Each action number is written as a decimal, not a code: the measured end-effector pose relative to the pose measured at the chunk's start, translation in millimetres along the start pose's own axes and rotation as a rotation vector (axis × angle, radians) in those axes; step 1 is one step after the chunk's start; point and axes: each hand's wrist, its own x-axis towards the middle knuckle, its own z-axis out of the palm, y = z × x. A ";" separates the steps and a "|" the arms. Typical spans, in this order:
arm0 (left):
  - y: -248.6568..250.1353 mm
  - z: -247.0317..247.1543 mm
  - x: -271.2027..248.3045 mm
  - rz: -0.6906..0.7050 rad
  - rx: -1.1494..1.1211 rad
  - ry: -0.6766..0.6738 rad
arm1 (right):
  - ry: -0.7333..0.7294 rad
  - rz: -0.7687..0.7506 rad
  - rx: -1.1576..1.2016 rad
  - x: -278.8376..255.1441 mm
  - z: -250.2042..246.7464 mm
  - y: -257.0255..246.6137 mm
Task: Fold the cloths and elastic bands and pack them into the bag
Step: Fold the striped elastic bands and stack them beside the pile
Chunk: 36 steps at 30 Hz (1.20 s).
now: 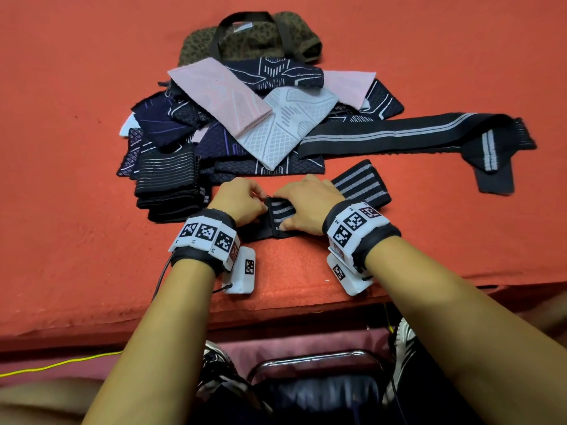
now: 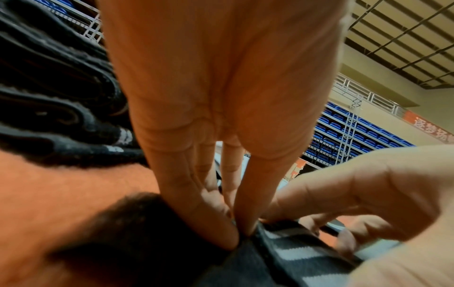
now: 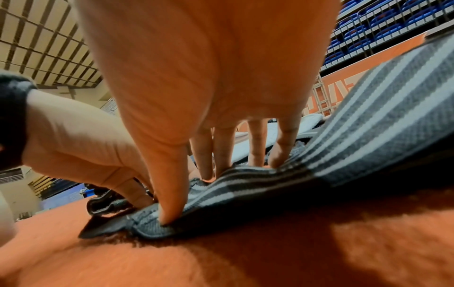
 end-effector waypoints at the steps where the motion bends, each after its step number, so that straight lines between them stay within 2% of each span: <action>1: 0.5 0.1 0.1 0.000 0.002 0.003 | 0.006 0.006 -0.012 0.6 1.2 -0.7; 17: -8.5 9.4 7.7 -0.002 0.045 -0.010 | 0.073 0.150 -0.004 0.9 6.8 1.9; 25: -8.8 11.6 8.0 0.013 0.071 0.022 | 0.110 0.187 0.110 -0.7 -4.2 8.4; 29: -7.0 12.7 7.7 0.019 0.065 0.112 | 0.133 0.155 0.190 -1.9 -4.6 1.0; 32: -6.9 11.2 10.7 0.052 0.113 0.169 | 0.078 0.100 0.196 -1.8 -1.7 -9.2; 36: -4.5 10.5 10.7 0.089 0.106 0.113 | 0.058 0.082 0.203 -2.9 2.7 -14.5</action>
